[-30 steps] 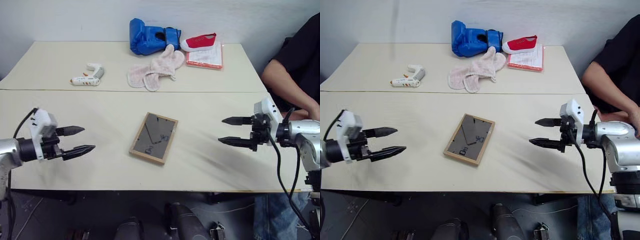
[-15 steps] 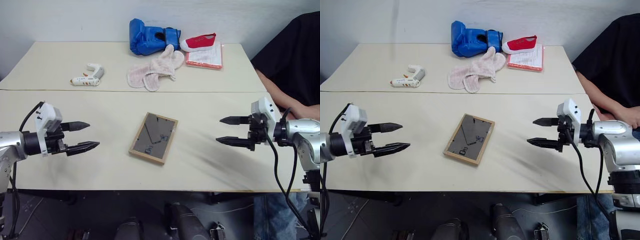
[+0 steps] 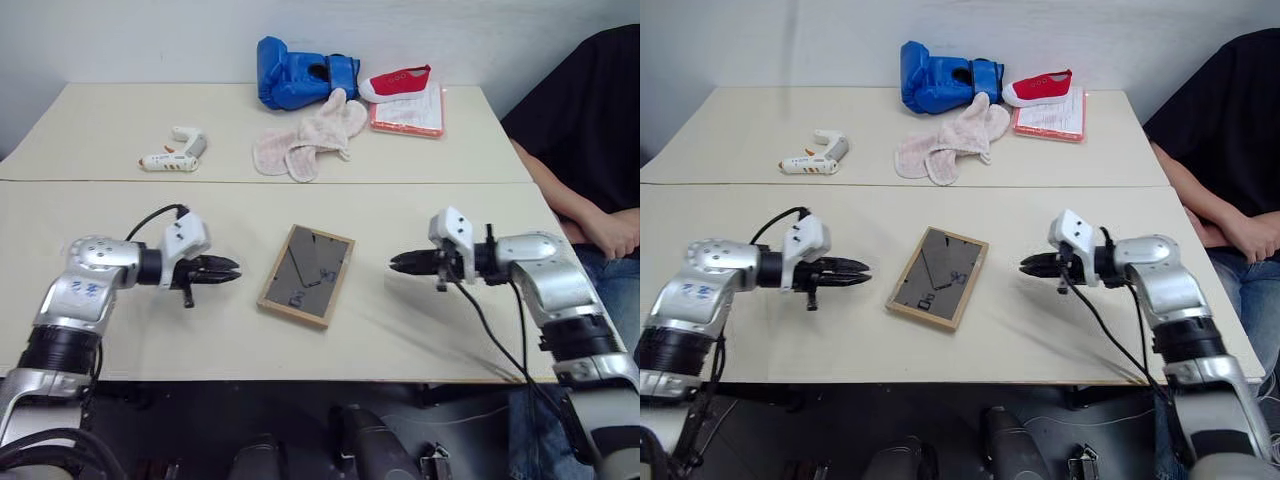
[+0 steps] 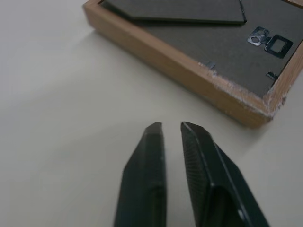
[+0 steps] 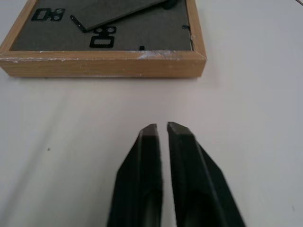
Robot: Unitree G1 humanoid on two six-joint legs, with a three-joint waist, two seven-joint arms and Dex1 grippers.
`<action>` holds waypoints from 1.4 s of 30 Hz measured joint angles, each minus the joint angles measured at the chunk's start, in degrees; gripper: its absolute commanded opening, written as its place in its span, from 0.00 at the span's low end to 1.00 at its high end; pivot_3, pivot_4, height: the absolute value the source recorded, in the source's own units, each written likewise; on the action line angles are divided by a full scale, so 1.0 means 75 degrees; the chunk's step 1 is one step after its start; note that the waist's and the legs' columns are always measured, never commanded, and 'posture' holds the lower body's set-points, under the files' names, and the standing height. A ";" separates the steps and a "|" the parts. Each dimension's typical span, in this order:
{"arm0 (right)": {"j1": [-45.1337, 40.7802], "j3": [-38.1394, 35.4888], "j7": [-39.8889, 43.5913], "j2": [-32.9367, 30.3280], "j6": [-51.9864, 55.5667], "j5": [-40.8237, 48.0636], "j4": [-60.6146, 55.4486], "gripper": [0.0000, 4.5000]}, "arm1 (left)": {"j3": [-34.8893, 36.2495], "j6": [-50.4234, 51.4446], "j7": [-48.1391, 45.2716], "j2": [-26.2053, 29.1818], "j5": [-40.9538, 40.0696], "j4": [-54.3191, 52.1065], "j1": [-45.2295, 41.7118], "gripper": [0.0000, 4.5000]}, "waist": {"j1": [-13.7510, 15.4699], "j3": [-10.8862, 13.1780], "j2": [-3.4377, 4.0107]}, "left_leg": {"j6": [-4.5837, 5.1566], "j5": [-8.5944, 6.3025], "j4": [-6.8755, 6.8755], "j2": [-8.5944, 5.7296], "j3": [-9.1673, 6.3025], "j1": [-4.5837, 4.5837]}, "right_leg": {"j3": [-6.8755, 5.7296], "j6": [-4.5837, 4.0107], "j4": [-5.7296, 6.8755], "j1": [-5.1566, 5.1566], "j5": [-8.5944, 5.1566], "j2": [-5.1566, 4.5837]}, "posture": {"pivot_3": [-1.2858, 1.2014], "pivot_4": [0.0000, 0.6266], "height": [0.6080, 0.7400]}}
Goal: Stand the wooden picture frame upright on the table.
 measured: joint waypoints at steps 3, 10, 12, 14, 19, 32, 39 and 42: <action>-0.0264 0.0240 -0.0202 0.0333 -0.0361 -0.0384 0.0587 0.00 | -0.0240 0.0091 -0.0059 -0.0269 0.0126 0.0094 -0.0042 0.00 | -0.0016 0.0000 0.0000 | -0.0004 0.0002 -0.0001 0.0006 -0.0003 -0.0007 | -0.0003 0.0000 0.0018 -0.0006 0.0000 0.0000 | 0.52 0.24 1.00; -0.0576 0.0377 -0.0565 0.0929 -0.0917 -0.0892 0.1567 0.00 | -0.0357 0.0491 -0.0076 -0.0452 0.0114 -0.0446 0.0444 0.00 | -0.0039 -0.0001 0.0001 | -0.0009 0.0005 0.0004 0.0007 -0.0003 0.0000 | -0.0001 0.0000 0.0017 -0.0002 0.0000 -0.0001 | 0.52 0.24 1.00; -0.0689 0.0373 -0.0593 0.1069 -0.0957 -0.0941 0.1722 0.00 | -0.0315 0.0858 -0.0100 -0.0486 -0.0046 -0.0803 0.0589 0.00 | -0.0040 -0.0001 0.0002 | -0.0009 0.0005 0.0005 0.0006 -0.0002 0.0001 | -0.0001 -0.0001 0.0020 0.0000 0.0000 -0.0002 | 0.52 0.24 1.00; -0.0845 0.0367 -0.0659 0.1281 -0.0969 -0.0971 0.1877 0.00 | -0.0249 0.1307 -0.0089 -0.0661 -0.0358 -0.1275 0.0758 0.00 | -0.0039 -0.0001 0.0002 | -0.0009 0.0005 0.0005 0.0007 -0.0005 0.0000 | -0.0002 -0.0001 0.0027 0.0000 0.0000 -0.0002 | 0.52 0.24 1.00; -0.1056 0.0368 -0.0682 0.1447 -0.1161 -0.1082 0.2070 0.00 | -0.0150 0.2087 0.0300 -0.0721 -0.0519 -0.1790 0.0943 0.00 | -0.0041 -0.0001 0.0002 | -0.0010 0.0006 0.0006 0.0006 -0.0007 0.0001 | -0.0003 -0.0001 0.0024 0.0001 0.0000 -0.0001 | 0.52 0.24 1.00; -0.0042 0.0860 0.0092 0.0257 -0.1280 -0.1718 -0.0251 0.00 | 0.1845 0.8946 0.1508 -0.0710 -0.2933 -0.2303 0.0996 0.76 | -0.0011 -0.0001 0.0002 | -0.0005 0.0002 0.0016 0.0000 -0.0019 -0.0001 | -0.0007 -0.0001 0.0019 0.0006 0.0000 -0.0002 | 0.52 0.24 1.00; 0.0217 0.1125 -0.0146 0.0235 -0.1056 -0.2059 -0.1047 0.00 | 0.2468 1.0051 0.2581 -0.1652 -0.3323 -0.2676 0.0782 0.99 | 0.0016 -0.0007 0.0007 | -0.0013 0.0003 0.0024 -0.0001 -0.0021 0.0005 | -0.0008 -0.0001 0.0018 0.0013 0.0000 -0.0006 | 0.52 0.24 1.00; 0.0324 0.1239 -0.0211 0.0253 -0.0878 -0.2146 -0.1367 0.00 | 0.2471 1.0055 0.3057 -0.2000 -0.3341 -0.2678 0.0704 0.99 | 0.0059 -0.0023 0.0019 | -0.0012 0.0003 0.0031 -0.0003 -0.0029 0.0011 | -0.0014 -0.0001 0.0014 0.0025 0.0000 -0.0011 | 0.52 0.24 1.00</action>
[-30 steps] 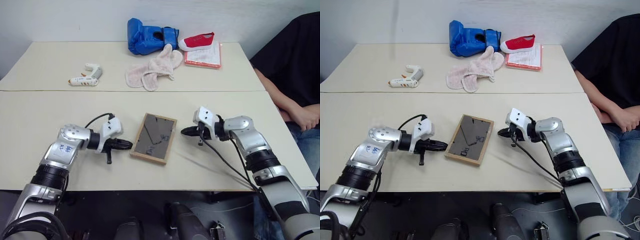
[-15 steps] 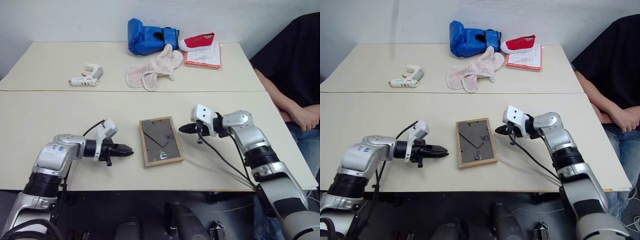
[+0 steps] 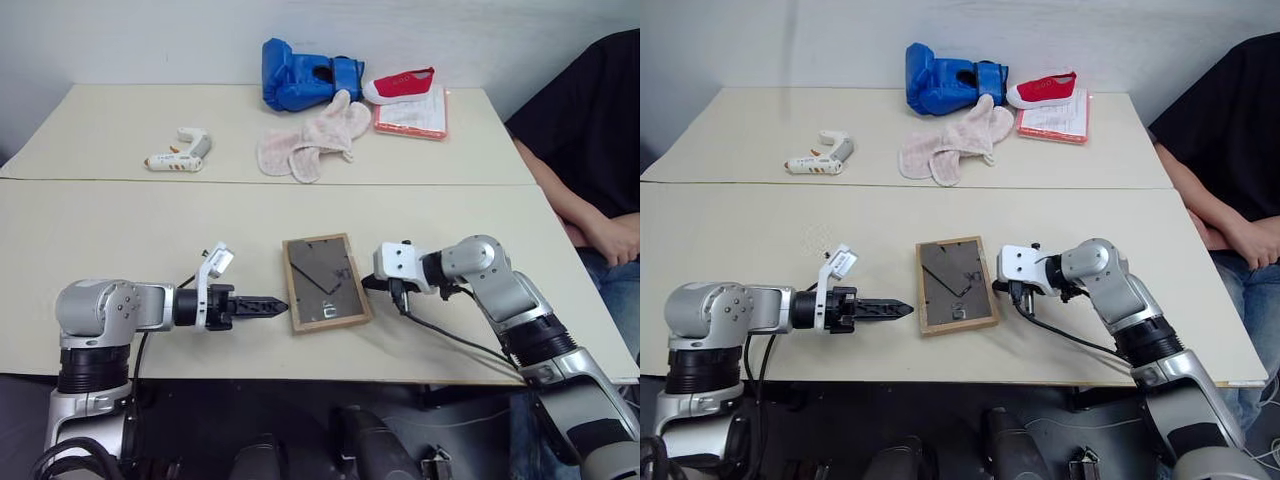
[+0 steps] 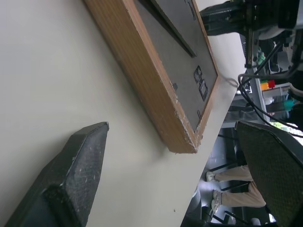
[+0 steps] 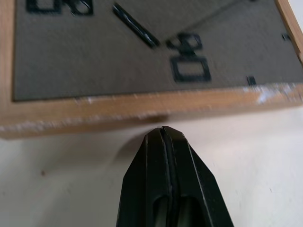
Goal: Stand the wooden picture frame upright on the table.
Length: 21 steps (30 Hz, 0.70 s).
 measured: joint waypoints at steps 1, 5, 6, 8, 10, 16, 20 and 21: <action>0.0051 0.0019 -0.0022 0.0018 0.0110 -0.0009 -0.0102 0.00 | -0.0008 -0.0008 0.0194 -0.0179 0.0002 -0.0011 -0.0046 0.99 | 0.0031 -0.0007 0.0008 | 0.0002 -0.0001 0.0002 -0.0003 0.0000 0.0007 | -0.0001 0.0000 -0.0002 0.0008 0.0000 -0.0003 | 0.52 0.24 1.00; 0.0102 0.0103 -0.0041 0.0085 0.0390 -0.0020 -0.0312 0.00 | -0.0117 -0.0023 0.0659 -0.0574 0.0002 -0.0119 -0.0173 0.99 | 0.0132 -0.0014 0.0019 | 0.0010 -0.0007 0.0012 -0.0006 -0.0003 0.0022 | -0.0001 0.0002 -0.0006 0.0030 0.0001 -0.0005 | 0.52 0.24 1.00; 0.0102 0.0103 -0.0055 0.0096 0.0470 -0.0020 -0.0334 0.00 | -0.0119 -0.0023 0.0725 -0.0645 0.0003 -0.0120 -0.0189 0.99 | 0.0154 -0.0016 0.0021 | 0.0013 -0.0009 0.0011 -0.0006 -0.0005 0.0031 | -0.0003 0.0002 -0.0010 0.0040 0.0001 -0.0005 | 0.52 0.24 1.00; 0.0122 0.0106 -0.0079 0.0153 0.0609 -0.0015 -0.0440 0.00 | -0.0113 -0.0017 0.0864 -0.0820 -0.0001 -0.0053 -0.0253 0.99 | 0.0172 -0.0016 0.0022 | 0.0016 -0.0013 0.0010 -0.0004 -0.0015 0.0054 | -0.0011 0.0002 -0.0024 0.0073 0.0001 -0.0005 | 0.52 0.24 1.00; 0.0143 0.0115 -0.0108 0.0233 0.0741 0.0002 -0.0557 0.00 | -0.0050 -0.0020 0.1021 -0.1063 -0.0011 0.0068 -0.0332 0.99 | 0.0183 -0.0016 0.0022 | 0.0020 -0.0020 0.0009 -0.0004 -0.0021 0.0082 | -0.0016 0.0003 -0.0034 0.0114 0.0000 -0.0005 | 0.52 0.24 1.00; 0.0192 0.0120 -0.0191 0.0311 0.0928 0.0037 -0.0753 0.00 | 0.0203 0.0084 0.1256 -0.1423 -0.0158 0.0530 -0.0485 0.73 | 0.0146 -0.0014 0.0019 | 0.0019 -0.0023 0.0008 -0.0003 -0.0019 0.0075 | -0.0016 0.0005 -0.0032 0.0105 0.0000 -0.0005 | 0.52 0.24 1.00; 0.0243 0.0112 -0.0301 0.0317 0.0937 0.0064 -0.0754 0.00 | 0.0198 0.0159 0.1278 -0.1372 -0.0466 0.0698 -0.0485 0.46 | 0.0070 -0.0007 0.0013 | 0.0008 -0.0020 0.0008 0.0003 -0.0018 0.0072 | -0.0016 0.0004 -0.0025 0.0092 0.0000 -0.0001 | 0.52 0.24 1.00; 0.0259 0.0110 -0.0322 0.0317 0.0929 0.0108 -0.0757 0.00 | 0.0199 0.0171 0.1246 -0.1310 -0.0571 0.0700 -0.0484 0.39 | 0.0047 -0.0007 0.0012 | 0.0006 -0.0019 0.0007 0.0003 -0.0018 0.0073 | -0.0016 0.0004 -0.0023 0.0092 -0.0001 0.0000 | 0.52 0.24 1.00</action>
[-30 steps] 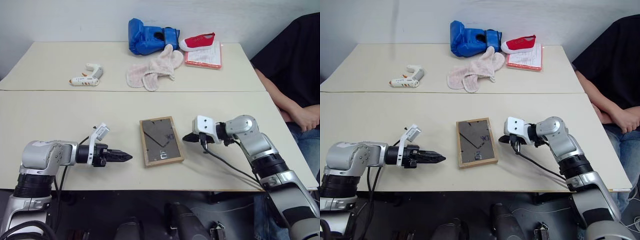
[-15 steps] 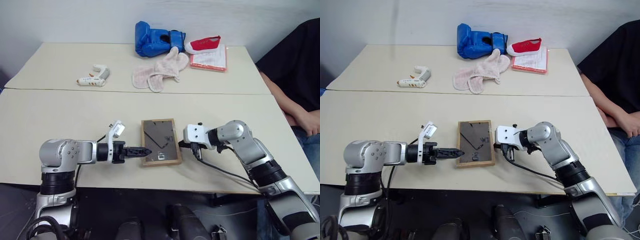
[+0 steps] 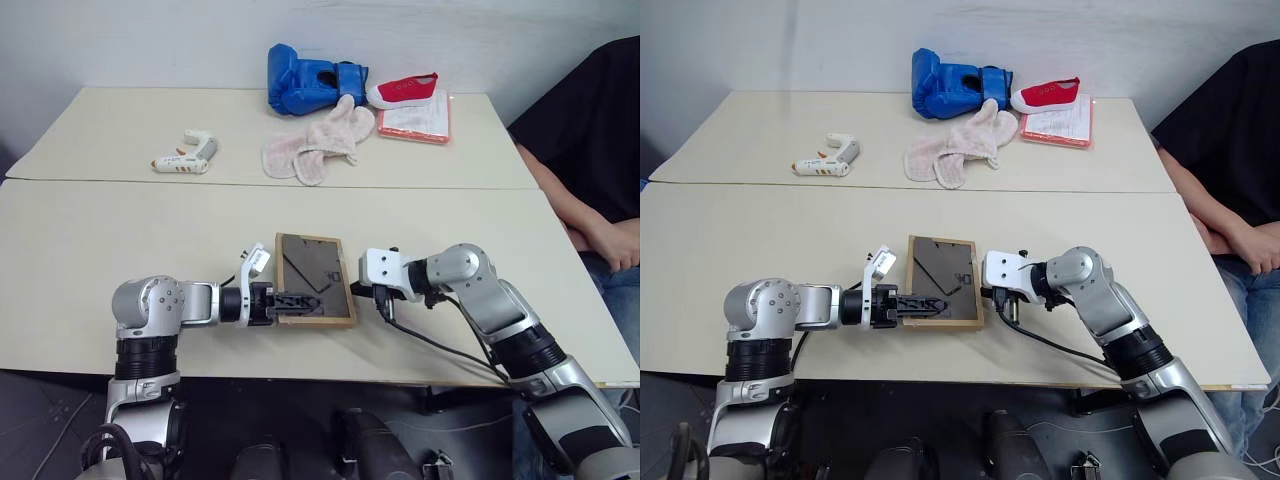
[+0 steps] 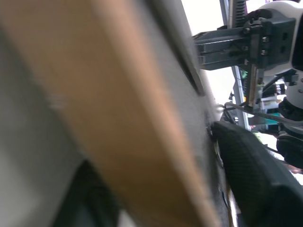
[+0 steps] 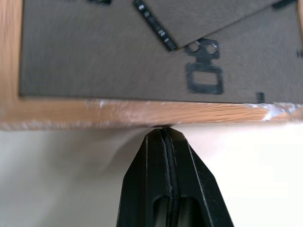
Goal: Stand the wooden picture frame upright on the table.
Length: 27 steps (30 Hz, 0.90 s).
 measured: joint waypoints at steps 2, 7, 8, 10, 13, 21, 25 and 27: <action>0.0037 -0.0051 -0.0013 -0.0004 -0.0010 0.0095 -0.0024 0.00 | -0.0002 0.0018 -0.0095 0.0152 -0.0326 -0.0033 0.0000 0.28 | -0.0051 0.0001 -0.0001 | -0.0002 0.0001 -0.0001 0.0000 -0.0001 0.0002 | 0.0000 0.0000 0.0001 0.0001 0.0000 0.0000 | 0.52 0.24 1.00; 0.0186 -0.0565 0.0145 -0.0391 0.0693 0.0742 -0.0538 0.27 | 0.0087 0.0027 -0.0033 0.0430 -0.0638 -0.0053 0.0030 0.27 | -0.0078 0.0005 0.0000 | -0.0003 0.0002 -0.0005 -0.0001 -0.0004 0.0000 | -0.0001 0.0000 -0.0001 0.0001 0.0000 0.0000 | 0.52 0.24 1.00; 0.0234 -0.0781 0.0285 -0.0571 0.1024 0.1024 -0.0732 0.35 | 0.0117 0.0027 -0.0032 0.0470 -0.0714 -0.0073 0.0049 0.27 | -0.0074 0.0006 0.0000 | -0.0002 0.0001 -0.0004 0.0000 -0.0004 -0.0002 | -0.0001 0.0000 -0.0003 0.0000 0.0000 0.0000 | 0.52 0.24 1.00; 0.0243 -0.1271 0.0580 -0.0903 0.1812 0.1743 -0.1128 0.50 | 0.0242 0.0034 -0.0029 0.0504 -0.0838 -0.0156 0.0108 0.27 | -0.0060 0.0008 0.0000 | 0.0000 0.0000 -0.0005 0.0000 -0.0005 -0.0004 | -0.0001 0.0000 -0.0007 0.0001 0.0000 -0.0001 | 0.52 0.24 1.00; 0.0098 -0.2040 0.0764 -0.1029 0.3227 0.2989 -0.1750 0.72 | 0.0284 0.0035 -0.0034 0.0570 -0.0955 -0.0466 0.0128 0.27 | -0.0085 0.0011 -0.0002 | -0.0002 0.0000 -0.0006 0.0002 -0.0006 0.0000 | -0.0002 0.0000 -0.0005 0.0001 0.0000 0.0000 | 0.52 0.24 1.00; -0.0880 -0.1795 -0.0136 0.0106 0.4410 0.3836 -0.1789 1.00 | 0.0200 -0.0026 -0.0099 0.0592 -0.1146 -0.0958 -0.0064 0.27 | -0.0092 0.0013 -0.0004 | -0.0009 0.0005 -0.0026 0.0000 -0.0005 -0.0003 | 0.0000 -0.0002 -0.0020 -0.0003 -0.0001 0.0003 | 0.52 0.24 1.00; -0.1169 -0.1571 -0.0419 0.0565 0.4297 0.3834 -0.1490 1.00 | 0.0096 -0.0107 -0.0167 0.0785 -0.1185 -0.1011 -0.0122 0.27 | -0.0093 0.0013 -0.0003 | -0.0005 0.0004 -0.0027 0.0002 -0.0008 -0.0021 | -0.0005 -0.0001 -0.0026 -0.0018 -0.0001 0.0001 | 0.52 0.24 1.00; -0.1170 -0.1508 -0.0391 0.0610 0.4279 0.3869 -0.1507 1.00 | -0.0012 -0.0128 -0.0192 0.0850 -0.1185 -0.1012 -0.0122 0.27 | -0.0092 0.0013 -0.0003 | -0.0005 0.0004 -0.0028 0.0003 -0.0013 -0.0028 | -0.0009 -0.0001 -0.0026 -0.0023 -0.0001 0.0001 | 0.52 0.24 1.00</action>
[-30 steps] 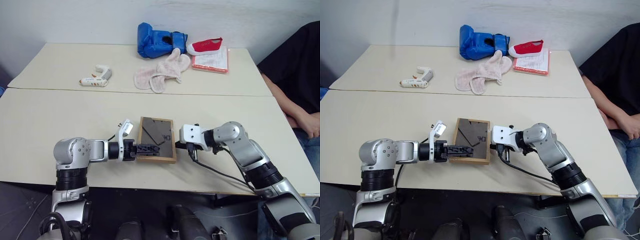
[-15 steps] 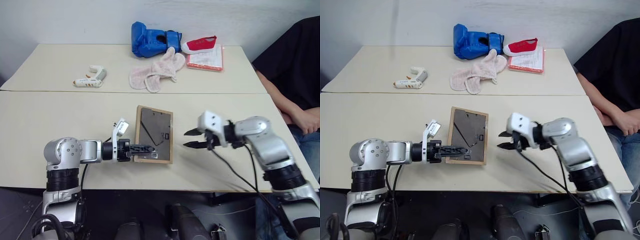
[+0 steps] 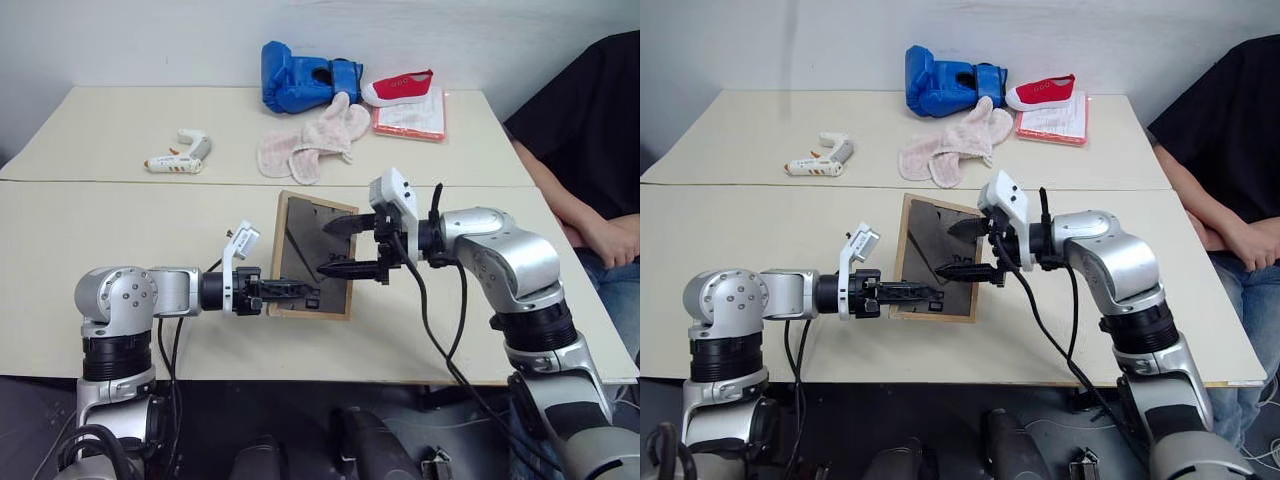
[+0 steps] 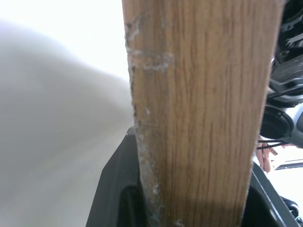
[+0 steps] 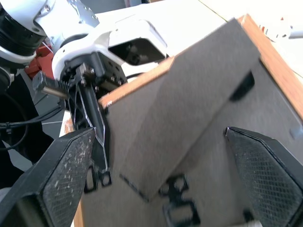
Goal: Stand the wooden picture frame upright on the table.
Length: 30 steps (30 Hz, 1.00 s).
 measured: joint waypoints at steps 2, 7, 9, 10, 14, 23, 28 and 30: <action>0.0028 0.0080 0.0054 0.0096 0.0132 0.0290 -0.0216 1.00 | -0.0169 -0.0173 -0.0103 0.0104 0.0000 -0.0031 0.0000 0.27 | 0.0000 0.0000 0.0000 | -0.0001 0.0001 0.0001 -0.0001 -0.0002 -0.0012 | -0.0001 0.0000 -0.0002 -0.0014 0.0000 -0.0001 | 0.52 0.24 1.00; 0.0130 0.0035 0.0075 -0.0046 0.0488 0.0936 -0.0958 1.00 | -0.0368 -0.0492 -0.0279 0.0258 0.0000 0.0018 -0.0002 0.27 | 0.0009 0.0000 0.0000 | -0.0007 0.0006 0.0010 -0.0004 0.0001 -0.0061 | 0.0001 0.0000 0.0020 -0.0070 0.0000 -0.0005 | 0.52 0.24 1.00; 0.0291 -0.0087 0.0032 -0.0242 0.0598 0.1106 -0.1181 1.00 | -0.0426 -0.0576 -0.0324 0.0359 0.0003 0.0083 -0.0006 0.27 | 0.0011 0.0000 0.0000 | -0.0008 0.0008 0.0010 -0.0004 0.0001 -0.0068 | 0.0002 -0.0001 0.0023 -0.0077 0.0000 -0.0004 | 0.52 0.24 1.00; 0.0380 -0.0143 -0.0020 -0.0417 0.0617 0.1163 -0.1271 1.00 | -0.0446 -0.0603 -0.0348 0.0435 0.0003 0.0112 -0.0015 0.27 | 0.0011 0.0000 0.0000 | -0.0006 0.0009 0.0010 -0.0005 0.0001 -0.0068 | 0.0003 0.0000 0.0023 -0.0077 0.0000 -0.0004 | 0.52 0.24 1.00; 0.0513 -0.0157 -0.0308 -0.0828 0.0395 0.0956 -0.1460 1.00 | -0.0521 -0.0657 -0.0402 0.0467 0.0003 0.0258 -0.0239 0.27 | 0.0002 0.0001 0.0000 | -0.0005 0.0009 0.0010 -0.0007 0.0006 -0.0070 | 0.0007 0.0000 0.0024 -0.0081 0.0000 -0.0004 | 0.52 0.24 1.00; 0.1422 -0.0335 -0.0723 -0.2148 -0.4182 -0.1641 -0.0407 1.00 | -0.0566 -0.0637 -0.0636 0.0647 -0.0017 0.0346 -0.0372 0.27 | -0.0006 0.0006 -0.0009 | 0.0000 0.0007 0.0003 -0.0010 0.0020 -0.0081 | 0.0019 0.0001 0.0016 -0.0090 0.0000 0.0001 | 0.52 0.24 1.00; 0.1496 -0.0339 -0.2147 -0.2282 -0.9805 -0.4076 0.1556 1.00 | -0.0559 -0.0539 -0.0692 0.0822 -0.0034 0.0350 -0.0373 0.27 | -0.0031 0.0009 -0.0014 | -0.0006 0.0011 0.0002 -0.0011 0.0033 -0.0062 | 0.0034 0.0001 0.0023 -0.0085 0.0000 0.0008 | 0.52 0.24 1.00; 0.1136 -0.0114 -0.3277 -0.2269 -1.1878 -0.5473 0.2675 1.00 | -0.0556 -0.0434 -0.0700 0.0822 -0.0057 0.0361 -0.0412 0.27 | -0.0058 0.0010 -0.0015 | -0.0008 0.0012 0.0002 -0.0010 0.0042 -0.0063 | 0.0042 0.0001 0.0028 -0.0091 0.0000 0.0009 | 0.52 0.24 1.00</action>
